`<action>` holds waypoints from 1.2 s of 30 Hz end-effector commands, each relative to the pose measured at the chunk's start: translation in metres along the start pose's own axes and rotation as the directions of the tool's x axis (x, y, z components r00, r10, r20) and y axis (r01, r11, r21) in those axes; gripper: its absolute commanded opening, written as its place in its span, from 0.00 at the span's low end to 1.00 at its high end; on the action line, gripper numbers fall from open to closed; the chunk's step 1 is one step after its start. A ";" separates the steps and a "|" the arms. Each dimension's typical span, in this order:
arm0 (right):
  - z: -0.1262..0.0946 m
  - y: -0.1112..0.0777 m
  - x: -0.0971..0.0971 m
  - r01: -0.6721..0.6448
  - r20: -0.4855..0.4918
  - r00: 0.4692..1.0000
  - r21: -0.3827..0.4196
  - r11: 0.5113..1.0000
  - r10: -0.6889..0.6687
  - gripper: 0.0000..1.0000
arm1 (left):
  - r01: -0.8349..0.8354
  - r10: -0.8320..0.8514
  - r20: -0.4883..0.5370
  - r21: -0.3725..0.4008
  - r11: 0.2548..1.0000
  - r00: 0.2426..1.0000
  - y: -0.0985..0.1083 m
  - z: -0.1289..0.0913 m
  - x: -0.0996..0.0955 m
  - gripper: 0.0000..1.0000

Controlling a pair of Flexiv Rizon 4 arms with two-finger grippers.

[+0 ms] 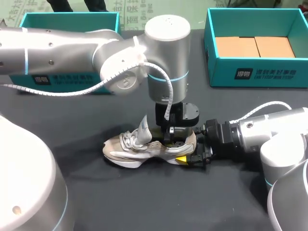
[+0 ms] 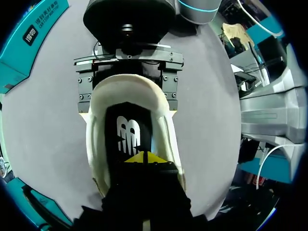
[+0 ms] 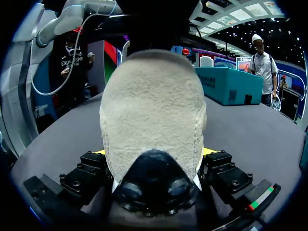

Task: Take the shoe out of the shoebox, open the shoe tongue, remove and reinsert the insole, then place the shoe into the shoebox

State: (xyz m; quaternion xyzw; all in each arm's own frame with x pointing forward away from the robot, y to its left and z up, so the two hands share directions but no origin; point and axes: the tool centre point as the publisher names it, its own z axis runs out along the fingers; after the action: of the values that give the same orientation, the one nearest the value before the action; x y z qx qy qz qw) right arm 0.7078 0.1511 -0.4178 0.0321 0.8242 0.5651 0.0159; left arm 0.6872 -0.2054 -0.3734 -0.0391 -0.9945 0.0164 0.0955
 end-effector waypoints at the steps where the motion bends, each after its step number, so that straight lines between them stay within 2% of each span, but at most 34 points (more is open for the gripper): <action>1: 0.005 -0.003 -0.001 -0.001 0.001 1.000 0.004 1.000 0.001 0.00 | -0.009 0.009 -0.010 -0.011 1.000 1.000 0.004 0.003 0.003 0.00; 9: 0.005 -0.003 -0.001 -0.001 0.001 1.000 0.004 1.000 0.001 0.00 | -0.008 0.007 -0.015 -0.060 0.998 1.000 0.019 0.013 0.011 0.00; 20: 0.005 -0.003 -0.001 -0.001 0.001 1.000 0.004 1.000 0.001 0.00 | -0.023 0.023 -0.020 -0.041 0.999 1.000 0.030 0.019 0.023 0.00; 23: 0.005 -0.003 -0.001 -0.001 0.001 1.000 0.004 1.000 0.001 0.00 | -0.030 0.030 0.002 -0.043 0.999 1.000 0.032 0.020 0.027 0.15; 26: 0.005 -0.003 -0.001 -0.001 0.001 1.000 0.004 1.000 0.001 0.00 | -0.031 0.032 0.013 -0.049 0.998 0.999 0.032 0.023 0.028 0.22; 27: 0.005 -0.003 -0.001 -0.001 0.001 1.000 0.004 1.000 0.001 0.00 | -0.031 0.032 0.017 -0.049 0.998 0.999 0.032 0.023 0.029 0.28; 33: 0.005 -0.003 -0.001 -0.001 0.001 1.000 0.004 1.000 0.001 0.00 | -0.019 0.021 0.051 -0.051 0.999 0.998 0.035 0.026 0.026 0.40; 36: 0.005 -0.003 -0.001 -0.001 0.001 1.000 0.004 1.000 0.001 0.00 | -0.016 0.021 0.087 -0.060 0.998 0.996 0.036 0.030 0.024 0.41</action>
State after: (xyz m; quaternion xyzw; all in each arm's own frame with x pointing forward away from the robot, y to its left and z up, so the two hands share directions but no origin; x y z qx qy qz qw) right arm 0.7067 0.1518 -0.4176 0.0312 0.8244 0.5649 0.0163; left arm 0.6711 -0.1711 -0.3946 -0.0508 -0.9967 -0.0105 0.0618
